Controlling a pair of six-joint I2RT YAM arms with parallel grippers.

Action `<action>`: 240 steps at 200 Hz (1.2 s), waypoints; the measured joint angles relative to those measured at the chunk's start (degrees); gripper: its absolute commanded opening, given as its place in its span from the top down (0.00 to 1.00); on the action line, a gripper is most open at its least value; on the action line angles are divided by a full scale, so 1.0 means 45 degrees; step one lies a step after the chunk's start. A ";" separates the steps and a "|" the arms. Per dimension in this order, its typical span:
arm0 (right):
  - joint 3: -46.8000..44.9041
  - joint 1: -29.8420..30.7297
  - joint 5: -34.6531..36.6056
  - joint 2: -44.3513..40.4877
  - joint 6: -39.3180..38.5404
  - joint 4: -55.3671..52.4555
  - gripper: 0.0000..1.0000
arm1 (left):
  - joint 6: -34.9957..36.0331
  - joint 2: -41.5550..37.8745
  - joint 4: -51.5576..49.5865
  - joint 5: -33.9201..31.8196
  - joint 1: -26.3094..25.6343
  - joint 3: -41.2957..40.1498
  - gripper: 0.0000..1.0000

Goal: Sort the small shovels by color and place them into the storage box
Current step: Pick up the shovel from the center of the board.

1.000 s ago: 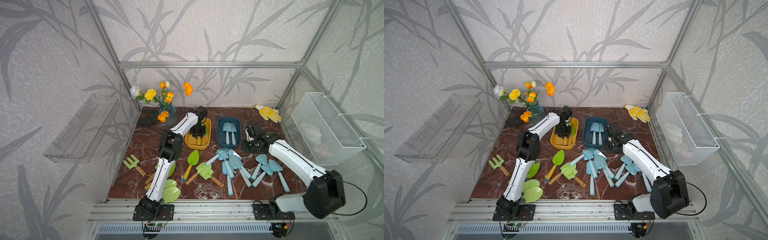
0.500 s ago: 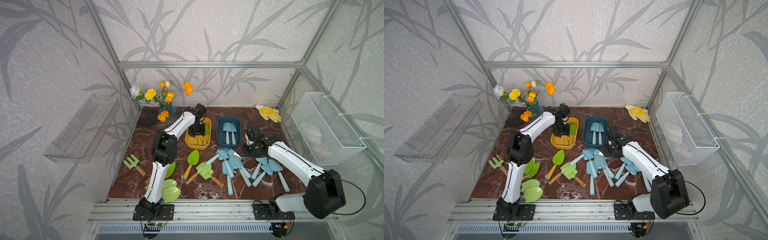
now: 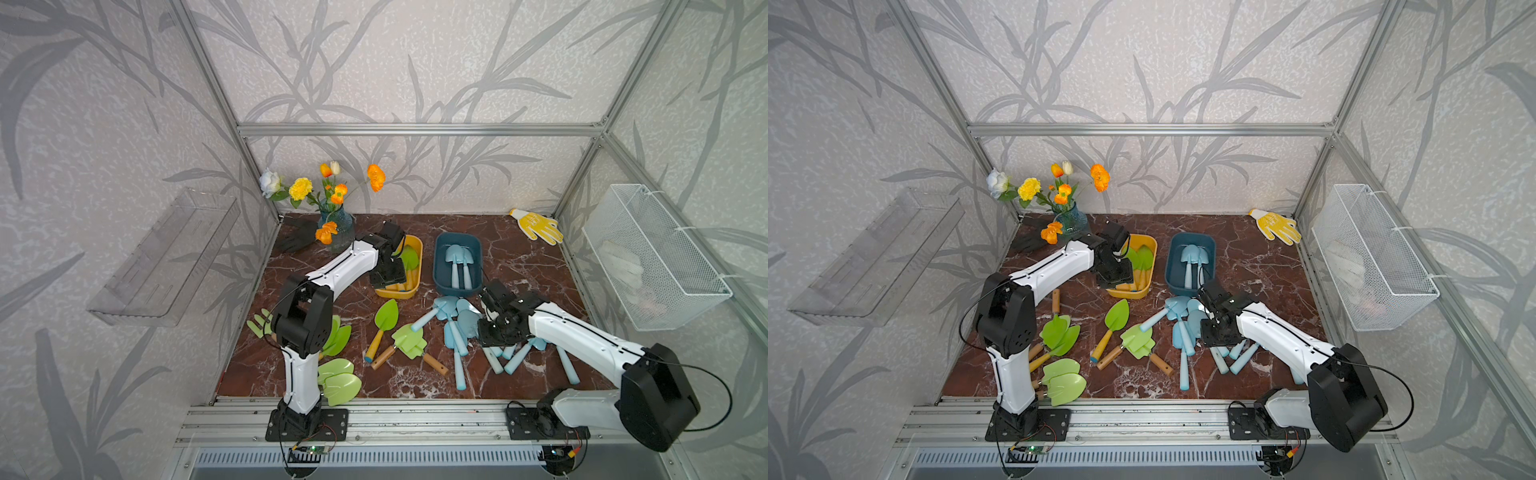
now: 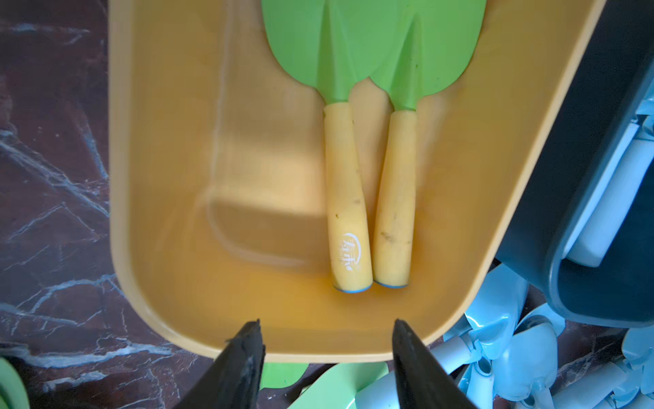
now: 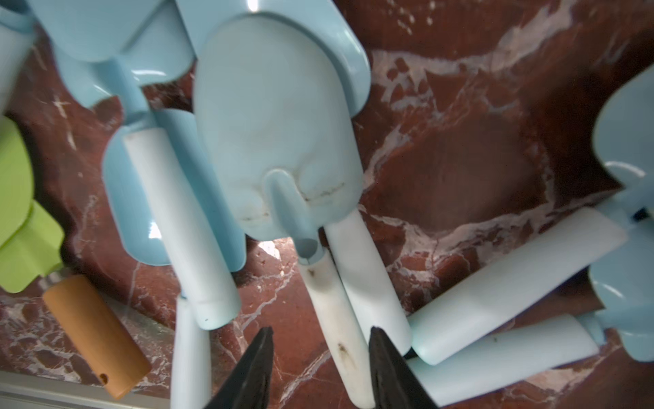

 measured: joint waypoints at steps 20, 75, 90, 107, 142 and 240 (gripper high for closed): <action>-0.0359 0.0073 -0.0010 0.0005 0.0223 -0.0010 0.55 | -0.0102 0.0000 0.0126 -0.0024 -0.0015 0.0000 0.41; -0.0777 0.0811 -0.0257 0.0568 0.0690 0.0515 0.61 | -0.0238 0.0000 0.0180 -0.0024 -0.0155 -0.0005 0.41; -0.0913 0.0986 -0.0335 0.0947 0.0816 0.0792 0.65 | -0.0243 0.0000 0.0180 -0.0029 -0.0199 -0.0005 0.41; -0.0976 0.1107 -0.0364 0.1321 0.0874 0.0967 0.73 | -0.0243 0.0000 0.0180 -0.0034 -0.0209 -0.0024 0.40; -0.0967 0.1195 -0.0277 0.1316 0.1341 0.1141 0.83 | -0.0243 -0.0015 0.0194 -0.0068 -0.0209 -0.0301 0.40; 0.2205 0.0359 0.1914 -0.0481 0.1627 0.0301 0.84 | -0.0092 -0.0311 0.0102 -0.0384 -0.0209 -0.0544 0.40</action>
